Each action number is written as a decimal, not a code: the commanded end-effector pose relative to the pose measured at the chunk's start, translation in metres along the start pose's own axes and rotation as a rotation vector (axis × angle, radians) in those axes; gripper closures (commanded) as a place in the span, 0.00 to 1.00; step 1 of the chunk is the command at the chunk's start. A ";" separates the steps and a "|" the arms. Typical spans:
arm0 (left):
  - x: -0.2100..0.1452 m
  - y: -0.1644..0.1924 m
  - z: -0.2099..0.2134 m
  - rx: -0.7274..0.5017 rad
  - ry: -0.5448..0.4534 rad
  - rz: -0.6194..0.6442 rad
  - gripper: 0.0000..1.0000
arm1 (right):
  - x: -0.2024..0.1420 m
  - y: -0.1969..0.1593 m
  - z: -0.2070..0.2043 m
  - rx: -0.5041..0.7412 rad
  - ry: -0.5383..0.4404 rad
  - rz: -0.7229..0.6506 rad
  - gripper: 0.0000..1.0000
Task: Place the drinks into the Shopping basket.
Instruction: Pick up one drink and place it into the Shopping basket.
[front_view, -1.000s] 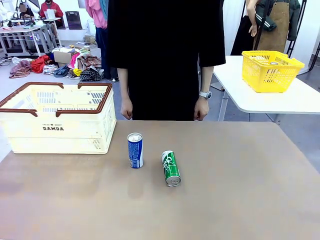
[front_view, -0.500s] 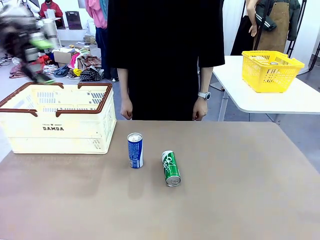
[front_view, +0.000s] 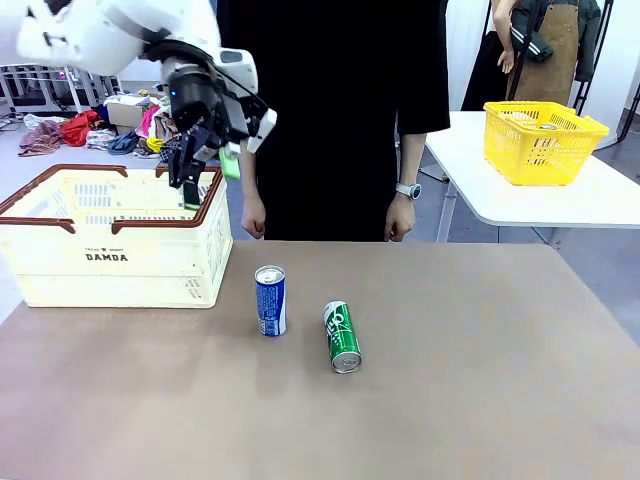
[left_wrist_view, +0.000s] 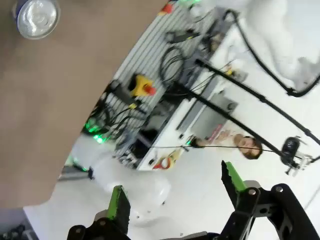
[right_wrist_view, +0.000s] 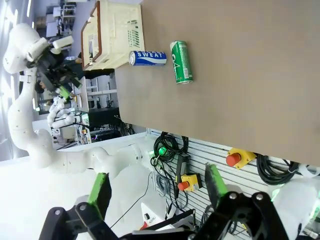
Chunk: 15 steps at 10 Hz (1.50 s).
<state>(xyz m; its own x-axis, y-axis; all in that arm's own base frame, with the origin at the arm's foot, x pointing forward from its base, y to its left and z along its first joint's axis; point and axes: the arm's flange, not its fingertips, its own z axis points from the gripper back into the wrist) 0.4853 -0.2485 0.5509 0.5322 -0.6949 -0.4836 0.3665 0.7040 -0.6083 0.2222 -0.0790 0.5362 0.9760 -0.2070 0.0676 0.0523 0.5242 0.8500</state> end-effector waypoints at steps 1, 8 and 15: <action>-0.013 0.005 0.011 -0.096 -0.050 -0.038 0.00 | 0.001 0.002 0.001 0.025 -0.003 0.022 0.00; -0.002 -0.042 -0.054 0.276 -0.236 0.274 0.00 | 0.001 0.002 0.001 0.025 -0.003 0.022 0.00; 0.028 -0.031 -0.131 0.408 -0.723 0.670 0.00 | 0.001 0.002 0.001 0.025 -0.003 0.022 0.00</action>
<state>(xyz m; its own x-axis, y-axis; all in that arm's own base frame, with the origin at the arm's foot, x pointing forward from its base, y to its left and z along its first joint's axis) 0.4032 -0.3219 0.4893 0.9855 -0.0288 -0.1671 0.0178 0.9976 -0.0669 0.2222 -0.0789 0.5362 0.9760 -0.2072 0.0673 0.0528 0.5248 0.8496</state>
